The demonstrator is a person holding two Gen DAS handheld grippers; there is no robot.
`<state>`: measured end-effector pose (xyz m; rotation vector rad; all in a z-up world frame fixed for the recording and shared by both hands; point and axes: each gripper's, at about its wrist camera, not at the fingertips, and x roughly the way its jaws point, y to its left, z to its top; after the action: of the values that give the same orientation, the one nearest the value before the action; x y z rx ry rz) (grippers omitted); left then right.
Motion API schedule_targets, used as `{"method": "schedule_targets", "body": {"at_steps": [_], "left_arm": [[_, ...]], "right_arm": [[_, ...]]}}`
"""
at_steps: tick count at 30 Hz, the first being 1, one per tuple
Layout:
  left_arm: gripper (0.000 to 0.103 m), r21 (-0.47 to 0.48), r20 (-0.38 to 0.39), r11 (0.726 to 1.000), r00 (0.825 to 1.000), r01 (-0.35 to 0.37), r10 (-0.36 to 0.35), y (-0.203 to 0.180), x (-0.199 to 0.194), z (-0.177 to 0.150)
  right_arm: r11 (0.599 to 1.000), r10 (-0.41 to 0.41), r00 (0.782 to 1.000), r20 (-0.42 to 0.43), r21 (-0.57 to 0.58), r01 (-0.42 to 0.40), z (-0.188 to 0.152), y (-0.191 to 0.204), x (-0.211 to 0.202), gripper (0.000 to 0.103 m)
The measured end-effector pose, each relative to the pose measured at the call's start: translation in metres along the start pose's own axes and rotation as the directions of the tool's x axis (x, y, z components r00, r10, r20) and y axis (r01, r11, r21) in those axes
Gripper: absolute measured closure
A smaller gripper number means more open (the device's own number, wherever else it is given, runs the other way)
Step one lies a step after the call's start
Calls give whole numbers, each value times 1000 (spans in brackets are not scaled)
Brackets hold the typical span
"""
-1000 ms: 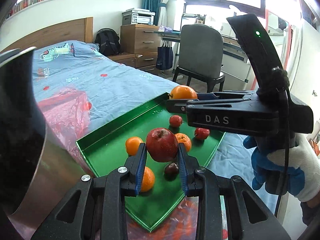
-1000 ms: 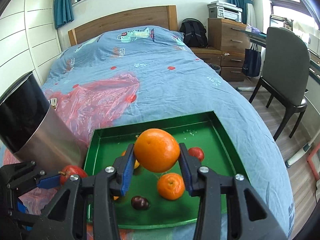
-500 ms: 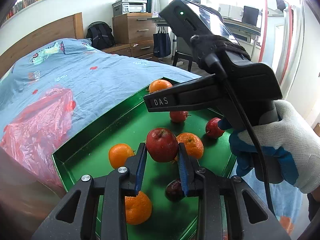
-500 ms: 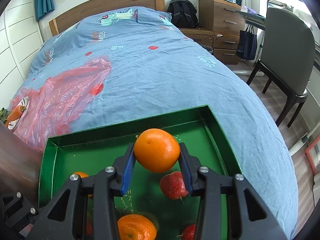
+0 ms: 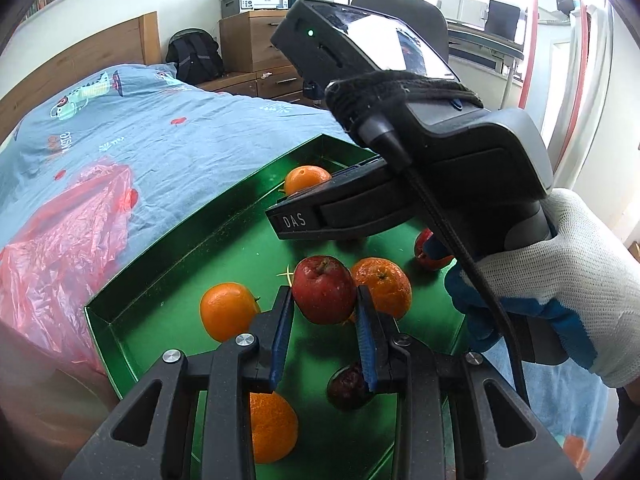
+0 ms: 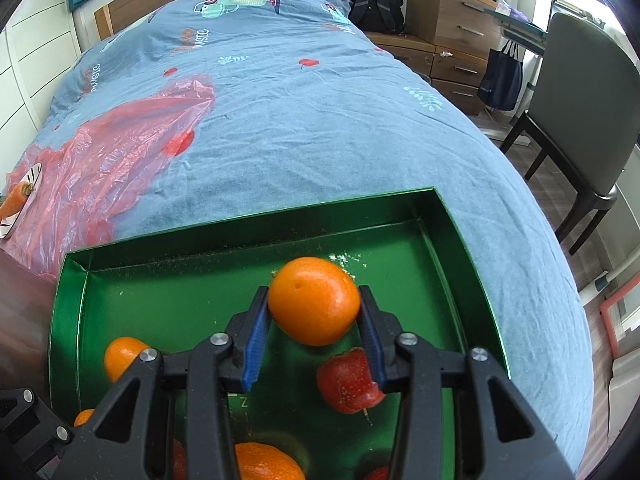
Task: Organize fruits
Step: 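Lower the red apple and tangerine into the green tray with both tools, then open both tools to release the apple and tangerine into the tray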
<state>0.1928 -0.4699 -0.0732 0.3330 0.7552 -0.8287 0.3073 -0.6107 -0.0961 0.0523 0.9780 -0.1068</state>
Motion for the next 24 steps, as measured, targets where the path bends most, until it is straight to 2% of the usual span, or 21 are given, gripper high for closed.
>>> {"method": "schedule_targets", "body": {"at_steps": [19, 22, 24], "left_arm": [[76, -13, -89, 1000, 996, -9, 8, 3, 17, 0], [74, -4, -88, 1000, 996, -19, 19, 1, 16, 1], [68, -6, -85, 1000, 996, -26, 25, 1, 15, 3]], "right_arm": [[1000, -15, 999, -33, -16, 15, -1, 5, 3, 22], [1000, -18, 1000, -21, -12, 17, -2, 4, -3, 0], [1000, -20, 1000, -8, -8, 20, -2, 3, -9, 0]]}}
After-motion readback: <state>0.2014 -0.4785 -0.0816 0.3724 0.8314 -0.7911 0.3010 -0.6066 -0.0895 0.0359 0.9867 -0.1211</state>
